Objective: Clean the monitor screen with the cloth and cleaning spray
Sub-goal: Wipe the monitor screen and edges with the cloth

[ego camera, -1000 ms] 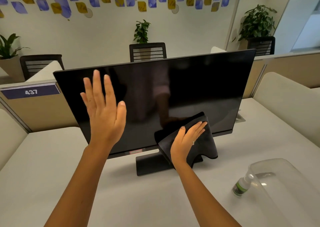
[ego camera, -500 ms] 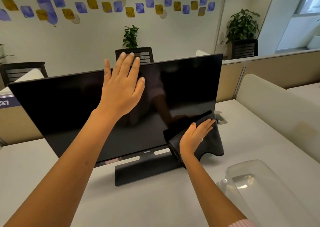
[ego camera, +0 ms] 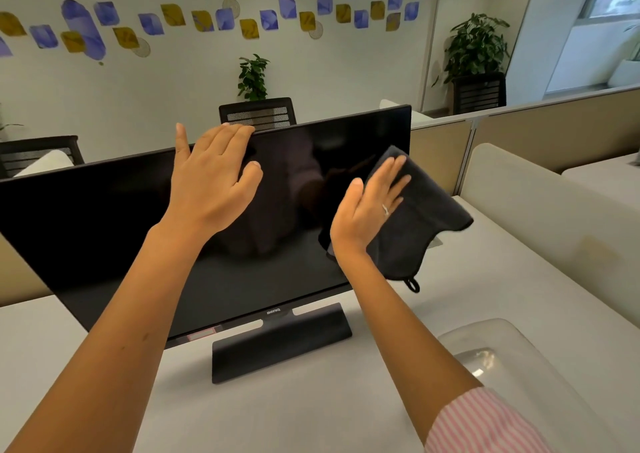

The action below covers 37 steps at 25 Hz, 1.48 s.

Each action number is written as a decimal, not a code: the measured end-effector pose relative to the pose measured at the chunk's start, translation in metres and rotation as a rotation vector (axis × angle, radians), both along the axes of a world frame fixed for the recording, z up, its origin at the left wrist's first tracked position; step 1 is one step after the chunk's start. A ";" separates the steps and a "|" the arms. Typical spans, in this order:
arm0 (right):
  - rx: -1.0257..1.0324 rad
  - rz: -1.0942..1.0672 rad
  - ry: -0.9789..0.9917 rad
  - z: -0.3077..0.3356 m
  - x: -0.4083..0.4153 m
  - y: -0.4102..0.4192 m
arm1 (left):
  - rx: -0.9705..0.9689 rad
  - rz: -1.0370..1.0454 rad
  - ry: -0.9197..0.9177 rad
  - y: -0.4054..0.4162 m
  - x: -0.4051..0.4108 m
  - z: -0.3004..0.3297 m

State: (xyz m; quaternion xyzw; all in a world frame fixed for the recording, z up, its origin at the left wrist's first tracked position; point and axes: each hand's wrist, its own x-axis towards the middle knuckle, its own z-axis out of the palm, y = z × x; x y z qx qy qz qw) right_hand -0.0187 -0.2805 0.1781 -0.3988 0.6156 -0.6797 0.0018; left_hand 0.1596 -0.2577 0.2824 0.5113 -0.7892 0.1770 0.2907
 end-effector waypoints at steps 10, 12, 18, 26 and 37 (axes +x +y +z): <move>-0.049 -0.074 0.223 0.016 -0.024 -0.007 | 0.020 -0.005 0.012 0.000 -0.003 0.000; -0.001 -0.095 0.227 -0.006 -0.027 -0.004 | 0.016 -0.004 0.021 0.000 -0.003 -0.001; 0.269 -0.130 0.122 -0.069 -0.013 0.007 | 0.013 -0.010 0.036 -0.001 -0.003 -0.002; 0.352 -0.068 -0.160 -0.135 -0.001 0.022 | 0.011 -0.019 0.039 -0.001 -0.002 -0.002; 0.404 -0.056 -0.096 -0.161 0.024 0.040 | 0.008 -0.025 0.042 -0.002 0.000 -0.005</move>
